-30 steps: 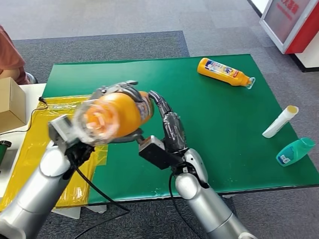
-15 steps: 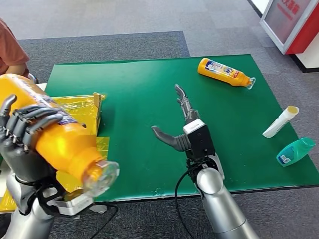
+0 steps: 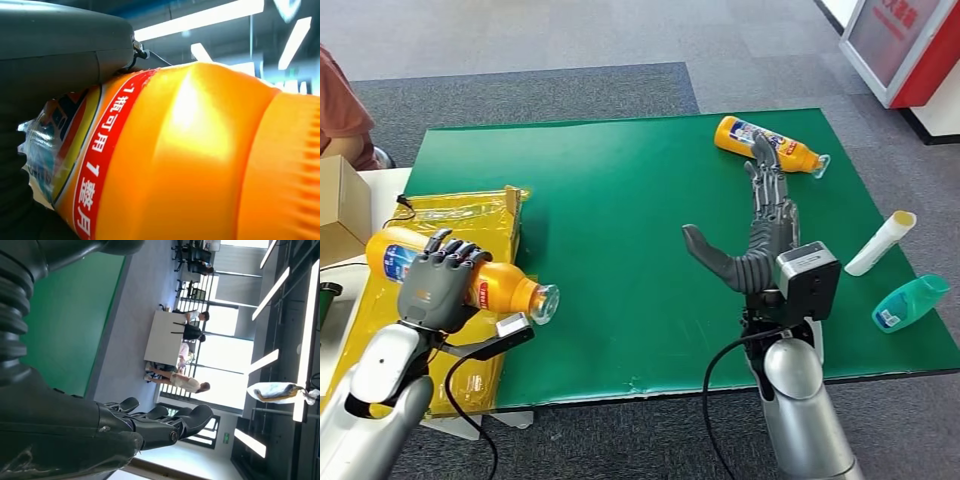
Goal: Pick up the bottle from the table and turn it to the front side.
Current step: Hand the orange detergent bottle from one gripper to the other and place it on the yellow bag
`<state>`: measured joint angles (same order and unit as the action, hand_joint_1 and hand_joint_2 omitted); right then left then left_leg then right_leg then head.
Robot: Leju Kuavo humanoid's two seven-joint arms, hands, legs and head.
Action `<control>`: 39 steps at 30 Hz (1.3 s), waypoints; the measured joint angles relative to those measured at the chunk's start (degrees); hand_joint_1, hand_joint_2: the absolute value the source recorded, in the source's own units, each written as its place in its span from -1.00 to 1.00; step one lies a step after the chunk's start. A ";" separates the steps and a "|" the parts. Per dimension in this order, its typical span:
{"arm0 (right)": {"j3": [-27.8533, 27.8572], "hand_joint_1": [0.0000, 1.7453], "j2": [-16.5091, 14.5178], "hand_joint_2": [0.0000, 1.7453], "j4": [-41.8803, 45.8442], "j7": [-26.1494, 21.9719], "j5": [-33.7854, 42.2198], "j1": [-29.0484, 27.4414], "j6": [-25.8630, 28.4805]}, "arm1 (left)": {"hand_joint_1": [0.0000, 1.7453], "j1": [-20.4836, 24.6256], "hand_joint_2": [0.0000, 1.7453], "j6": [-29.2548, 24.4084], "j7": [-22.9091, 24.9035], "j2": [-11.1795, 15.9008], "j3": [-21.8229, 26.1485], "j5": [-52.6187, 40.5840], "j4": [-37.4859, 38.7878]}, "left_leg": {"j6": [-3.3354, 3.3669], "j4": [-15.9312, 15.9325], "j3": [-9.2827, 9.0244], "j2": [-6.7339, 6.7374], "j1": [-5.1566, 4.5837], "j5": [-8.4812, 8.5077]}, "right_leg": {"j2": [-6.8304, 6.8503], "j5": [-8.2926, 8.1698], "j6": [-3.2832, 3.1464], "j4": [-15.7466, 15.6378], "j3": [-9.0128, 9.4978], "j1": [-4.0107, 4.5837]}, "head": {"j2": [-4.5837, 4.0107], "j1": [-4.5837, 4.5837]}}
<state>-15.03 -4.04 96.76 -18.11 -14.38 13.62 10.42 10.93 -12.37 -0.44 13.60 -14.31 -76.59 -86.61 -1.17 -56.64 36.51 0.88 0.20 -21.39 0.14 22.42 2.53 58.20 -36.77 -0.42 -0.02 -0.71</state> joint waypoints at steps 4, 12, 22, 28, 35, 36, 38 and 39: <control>0.77 -1.00 0.00 1.00 0.99 -0.05 -0.06 -0.02 -0.34 | 1.00 1.92 1.00 1.58 0.00 0.84 -0.15 1.45 6.00 | 0.01 0.00 0.01 0.00 -0.01 0.00 | 0.01 0.00 0.01 0.00 0.01 -0.01 | 0.00 0.01; 0.84 -1.00 0.00 1.00 1.33 -0.10 -0.17 0.01 -0.61 | 1.00 5.92 1.00 4.14 -0.33 0.94 -0.38 5.07 16.88 | 0.00 0.00 0.01 0.00 0.00 0.00 | 0.00 0.00 0.00 0.00 0.01 -0.01 | 0.00 0.01; 0.31 -1.00 0.00 1.00 4.21 -1.44 1.14 -2.39 -2.80 | 1.00 6.11 1.00 4.59 -0.99 0.68 0.14 9.17 24.95 | 0.01 0.00 0.06 0.00 0.00 -0.04 | 0.01 0.03 0.01 0.00 0.00 -0.01 | 0.00 0.01; -2.43 -1.00 -0.12 1.00 4.06 -0.18 1.76 -2.90 -4.00 | -0.35 8.39 1.00 2.63 -3.66 -0.14 1.07 11.79 30.90 | 0.01 0.02 0.02 -0.02 0.00 -0.05 | 0.02 0.05 0.00 0.00 0.06 0.00 | 0.00 0.01; -5.29 -1.00 -0.36 1.00 0.39 0.47 2.77 -3.55 -6.02 | -1.00 9.82 1.00 0.10 -4.62 -1.45 1.88 12.78 34.43 | -0.03 0.03 -0.03 -0.02 0.00 0.00 | 0.02 0.00 -0.03 0.01 0.10 0.00 | 0.00 -0.01; -6.45 -1.00 -0.46 1.00 -1.06 0.83 2.78 -3.90 -7.01 | -1.00 10.02 1.00 -0.65 -4.89 -1.86 2.10 13.16 35.08 | -0.03 0.03 -0.04 -0.02 0.00 0.01 | 0.02 0.00 -0.03 0.01 0.12 0.00 | 0.00 0.00; -8.52 -1.00 -0.69 1.00 -3.63 1.45 2.57 -4.70 -8.44 | -1.00 10.08 1.00 -1.96 -5.35 -2.54 2.42 13.75 35.64 | -0.03 0.03 -0.04 -0.02 0.00 0.02 | 0.02 0.00 -0.02 0.01 0.13 0.00 | 0.00 0.01; -9.21 -1.00 -0.78 1.00 -4.51 1.63 2.45 -5.05 -8.77 | -1.00 9.93 1.00 -2.52 -5.52 -2.72 2.51 13.91 35.61 | -0.03 0.03 -0.04 -0.03 0.00 0.02 | 0.03 0.00 -0.02 0.01 0.13 0.00 | 0.00 0.01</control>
<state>-24.23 -4.82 92.25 -16.48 -11.92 8.57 1.65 20.86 -14.89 -5.96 10.88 -11.80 -62.69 -51.00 -1.20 -56.60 36.47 0.85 0.21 -21.37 0.16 22.42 2.51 58.21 -36.65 -0.42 -0.02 -0.70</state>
